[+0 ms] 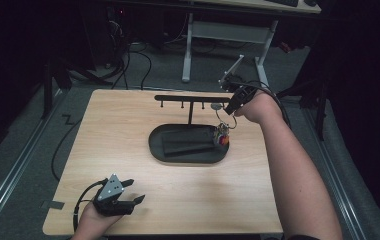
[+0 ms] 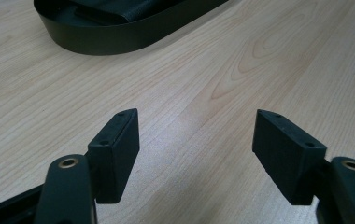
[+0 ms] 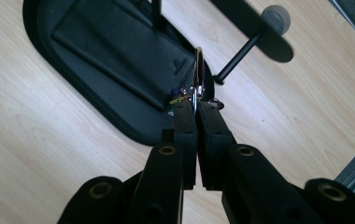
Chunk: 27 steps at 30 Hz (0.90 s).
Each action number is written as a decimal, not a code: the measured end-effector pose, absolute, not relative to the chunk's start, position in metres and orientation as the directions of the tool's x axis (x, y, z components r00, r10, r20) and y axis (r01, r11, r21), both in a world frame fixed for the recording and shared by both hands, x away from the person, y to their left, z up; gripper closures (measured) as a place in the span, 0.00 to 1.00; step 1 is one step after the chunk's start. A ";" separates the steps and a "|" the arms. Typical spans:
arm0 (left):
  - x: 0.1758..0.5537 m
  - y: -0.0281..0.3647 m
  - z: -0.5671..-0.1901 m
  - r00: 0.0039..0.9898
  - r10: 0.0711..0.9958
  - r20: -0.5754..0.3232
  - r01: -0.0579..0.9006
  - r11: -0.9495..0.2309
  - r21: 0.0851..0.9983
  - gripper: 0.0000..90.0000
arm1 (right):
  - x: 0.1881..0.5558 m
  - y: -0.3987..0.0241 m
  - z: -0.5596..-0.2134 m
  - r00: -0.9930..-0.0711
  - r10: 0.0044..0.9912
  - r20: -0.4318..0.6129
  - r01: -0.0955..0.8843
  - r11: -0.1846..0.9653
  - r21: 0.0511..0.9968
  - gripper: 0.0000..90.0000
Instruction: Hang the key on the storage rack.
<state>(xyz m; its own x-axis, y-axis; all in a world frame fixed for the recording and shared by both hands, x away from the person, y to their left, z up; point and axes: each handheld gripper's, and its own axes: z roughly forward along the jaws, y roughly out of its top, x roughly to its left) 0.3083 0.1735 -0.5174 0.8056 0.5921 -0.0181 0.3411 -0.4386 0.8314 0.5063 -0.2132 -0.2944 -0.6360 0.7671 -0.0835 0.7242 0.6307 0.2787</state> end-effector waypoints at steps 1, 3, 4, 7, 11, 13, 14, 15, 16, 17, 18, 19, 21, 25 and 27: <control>0.308 0.174 -0.517 0.806 0.592 -0.018 0.341 -0.439 0.831 0.36 | 0.506 -0.213 -0.294 -0.636 0.767 -0.083 0.724 0.631 0.279 0.98; 0.308 0.174 -0.517 0.806 0.591 -0.018 0.342 -0.442 0.829 0.36 | 0.511 -0.215 -0.295 -0.625 0.776 -0.080 0.733 0.619 0.282 0.98; 0.308 0.174 -0.517 0.805 0.593 -0.019 0.343 -0.438 0.831 0.36 | 0.514 -0.217 -0.296 -0.621 0.780 -0.085 0.735 0.616 0.283 0.98; 0.308 0.175 -0.517 0.804 0.594 -0.020 0.342 -0.435 0.833 0.36 | 0.517 -0.217 -0.296 -0.613 0.785 -0.087 0.740 0.609 0.285 0.98; 0.308 0.175 -0.518 0.805 0.593 -0.020 0.343 -0.436 0.832 0.36 | 0.521 -0.219 -0.296 -0.595 0.799 -0.080 0.755 0.591 0.285 0.98; 0.308 0.175 -0.518 0.805 0.593 -0.020 0.342 -0.437 0.832 0.36 | 0.524 -0.221 -0.300 -0.597 0.798 -0.085 0.755 0.594 0.277 0.98; 0.308 0.175 -0.518 0.805 0.593 -0.021 0.342 -0.436 0.832 0.36 | 0.525 -0.222 -0.301 -0.596 0.799 -0.083 0.756 0.592 0.279 0.98; 0.308 0.175 -0.518 0.805 0.593 -0.021 0.343 -0.436 0.832 0.36 | 0.527 -0.224 -0.302 -0.595 0.799 -0.083 0.755 0.592 0.282 0.98; 0.308 0.175 -0.518 0.805 0.593 -0.021 0.342 -0.435 0.833 0.36 | 0.528 -0.224 -0.304 -0.591 0.803 -0.078 0.758 0.586 0.287 0.98; 0.308 0.175 -0.518 0.805 0.593 -0.021 0.343 -0.436 0.832 0.36 | 0.528 -0.225 -0.305 -0.589 0.805 -0.072 0.760 0.582 0.289 0.98; 0.308 0.175 -0.518 0.805 0.593 -0.021 0.343 -0.437 0.832 0.36 | 0.529 -0.225 -0.305 -0.590 0.804 -0.072 0.758 0.582 0.293 0.98; 0.308 0.175 -0.518 0.805 0.593 -0.020 0.343 -0.437 0.832 0.36 | 0.530 -0.225 -0.306 -0.584 0.809 -0.067 0.763 0.575 0.296 0.97; 0.308 0.175 -0.518 0.806 0.592 -0.021 0.343 -0.438 0.831 0.36 | 0.531 -0.226 -0.308 -0.589 0.805 -0.071 0.757 0.580 0.302 0.97; 0.308 0.175 -0.518 0.805 0.593 -0.023 0.344 -0.435 0.832 0.36 | 0.533 -0.223 -0.309 -0.590 0.804 -0.077 0.754 0.582 0.306 0.94; 0.309 0.175 -0.518 0.805 0.593 -0.023 0.344 -0.435 0.832 0.36 | 0.533 -0.223 -0.309 -0.589 0.804 -0.087 0.749 0.583 0.315 0.90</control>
<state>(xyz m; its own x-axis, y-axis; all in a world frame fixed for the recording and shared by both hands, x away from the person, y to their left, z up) 0.3085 0.1750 -0.5184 0.8052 0.5926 -0.0232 0.3440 -0.4349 0.8322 0.5329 -0.2226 -0.3087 -0.5888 0.8035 -0.0874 0.7490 0.5831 0.3145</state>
